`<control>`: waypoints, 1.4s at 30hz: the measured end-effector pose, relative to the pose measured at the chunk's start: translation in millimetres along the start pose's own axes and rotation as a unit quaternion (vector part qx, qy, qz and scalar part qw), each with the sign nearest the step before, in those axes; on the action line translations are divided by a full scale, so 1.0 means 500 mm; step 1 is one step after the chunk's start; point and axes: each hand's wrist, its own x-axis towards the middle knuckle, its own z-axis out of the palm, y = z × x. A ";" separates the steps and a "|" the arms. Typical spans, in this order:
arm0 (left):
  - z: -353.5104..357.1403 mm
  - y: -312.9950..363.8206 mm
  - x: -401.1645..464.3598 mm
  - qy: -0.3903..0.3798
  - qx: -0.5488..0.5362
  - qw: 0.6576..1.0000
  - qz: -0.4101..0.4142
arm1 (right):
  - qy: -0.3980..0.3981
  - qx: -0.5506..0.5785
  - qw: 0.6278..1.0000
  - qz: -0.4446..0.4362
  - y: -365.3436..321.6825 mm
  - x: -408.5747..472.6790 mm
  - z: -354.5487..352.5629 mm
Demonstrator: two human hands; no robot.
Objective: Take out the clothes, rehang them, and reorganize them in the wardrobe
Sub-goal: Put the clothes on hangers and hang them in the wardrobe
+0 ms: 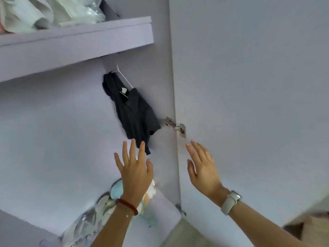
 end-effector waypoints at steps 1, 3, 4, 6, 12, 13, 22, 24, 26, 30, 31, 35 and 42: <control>0.021 0.013 -0.040 -0.034 -0.013 0.999 0.020 | -0.008 -0.016 0.999 0.038 0.014 -0.062 -0.013; 0.053 0.052 -0.117 -0.102 -0.054 0.992 0.044 | -0.010 -0.053 0.992 0.116 0.036 -0.191 -0.043; 0.064 0.079 -0.153 -0.138 -0.082 0.986 0.051 | -0.008 -0.070 0.985 0.158 0.045 -0.256 -0.062; 0.075 0.146 -0.230 -0.211 -0.133 0.965 0.083 | -0.023 -0.102 0.962 0.251 0.058 -0.389 -0.110; 0.044 0.374 -0.442 -0.333 -0.208 0.873 0.290 | -0.001 -0.196 0.851 0.488 0.009 -0.769 -0.270; 0.029 0.414 -0.474 -0.341 -0.222 0.855 0.320 | 0.009 -0.203 0.829 0.521 -0.008 -0.826 -0.292; -0.152 0.685 -0.838 -0.422 -0.248 0.652 0.579 | 0.190 -0.185 0.592 0.761 -0.201 -1.266 -0.410; -0.200 0.734 -0.944 -0.445 -0.235 0.603 0.620 | 0.218 -0.172 0.532 0.800 -0.244 -1.366 -0.428; -0.255 0.774 -1.058 -0.480 -0.223 0.547 0.649 | 0.249 -0.161 0.476 0.828 -0.286 -1.473 -0.451; -0.357 0.829 -1.297 -0.514 -0.186 0.436 0.714 | 0.298 -0.133 0.366 0.872 -0.357 -1.703 -0.515; -0.373 0.835 -1.340 -0.514 -0.177 0.417 0.729 | 0.305 -0.132 0.347 0.877 -0.365 -1.747 -0.531; -0.410 0.845 -1.522 -0.505 -0.099 0.349 0.783 | 0.300 -0.111 0.276 0.907 -0.401 -1.938 -0.589; -0.358 0.844 -1.671 -0.443 0.097 0.251 0.855 | 0.269 -0.075 0.261 0.924 -0.371 -2.160 -0.645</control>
